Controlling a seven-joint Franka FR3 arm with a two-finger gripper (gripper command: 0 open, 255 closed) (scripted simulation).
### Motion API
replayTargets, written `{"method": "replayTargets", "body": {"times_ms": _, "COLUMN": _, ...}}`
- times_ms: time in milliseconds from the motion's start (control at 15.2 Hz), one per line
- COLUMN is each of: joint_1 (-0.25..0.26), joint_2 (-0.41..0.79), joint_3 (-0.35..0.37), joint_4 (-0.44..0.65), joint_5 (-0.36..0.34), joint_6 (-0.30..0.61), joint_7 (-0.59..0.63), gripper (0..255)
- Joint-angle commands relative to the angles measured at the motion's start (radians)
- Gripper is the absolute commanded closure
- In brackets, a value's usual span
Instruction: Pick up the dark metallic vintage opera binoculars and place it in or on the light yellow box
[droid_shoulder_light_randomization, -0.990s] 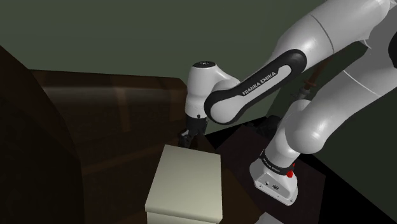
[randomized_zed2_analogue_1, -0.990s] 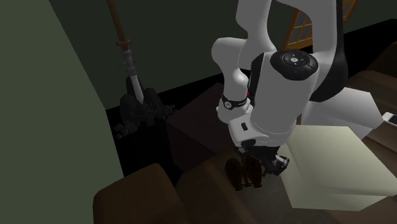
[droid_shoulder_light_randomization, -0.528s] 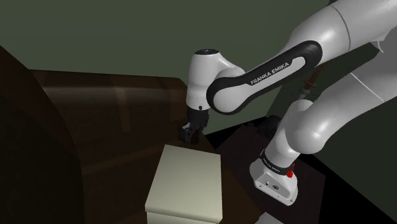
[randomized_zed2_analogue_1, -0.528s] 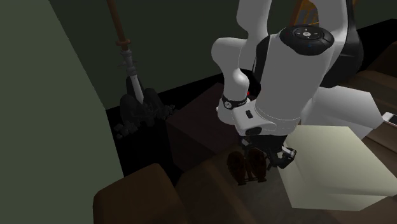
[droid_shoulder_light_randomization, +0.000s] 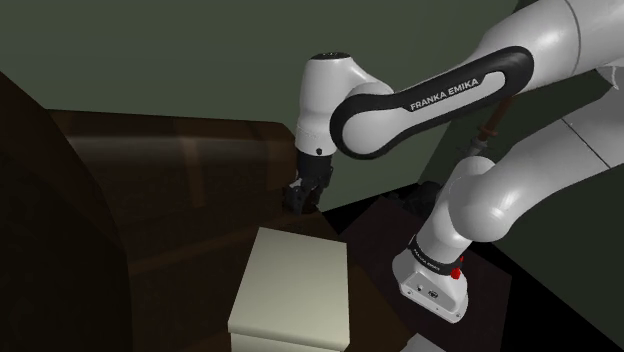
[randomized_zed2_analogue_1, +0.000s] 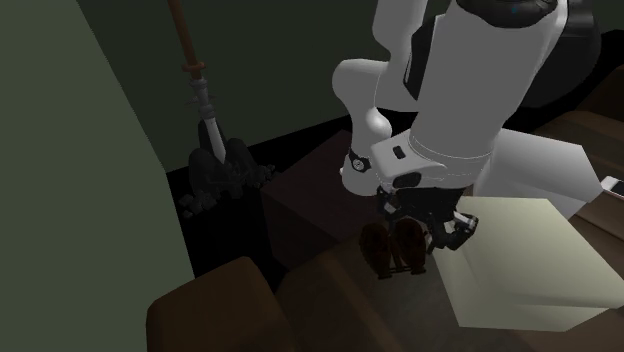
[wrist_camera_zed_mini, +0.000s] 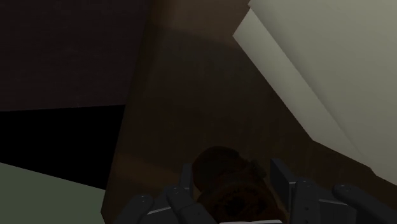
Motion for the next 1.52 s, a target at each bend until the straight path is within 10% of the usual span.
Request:
{"method": "replayTargets", "body": {"times_ms": 0, "joint_1": 0.0, "joint_2": -0.018, "joint_3": -0.007, "joint_4": 0.014, "joint_5": -0.002, "joint_6": -0.033, "joint_7": -0.001, "gripper": 255}}
{"method": "replayTargets", "body": {"times_ms": 1452, "joint_1": 0.046, "joint_2": -0.139, "joint_3": 0.019, "joint_4": 0.178, "joint_5": 0.024, "joint_6": -0.302, "joint_7": 0.103, "gripper": 255}}
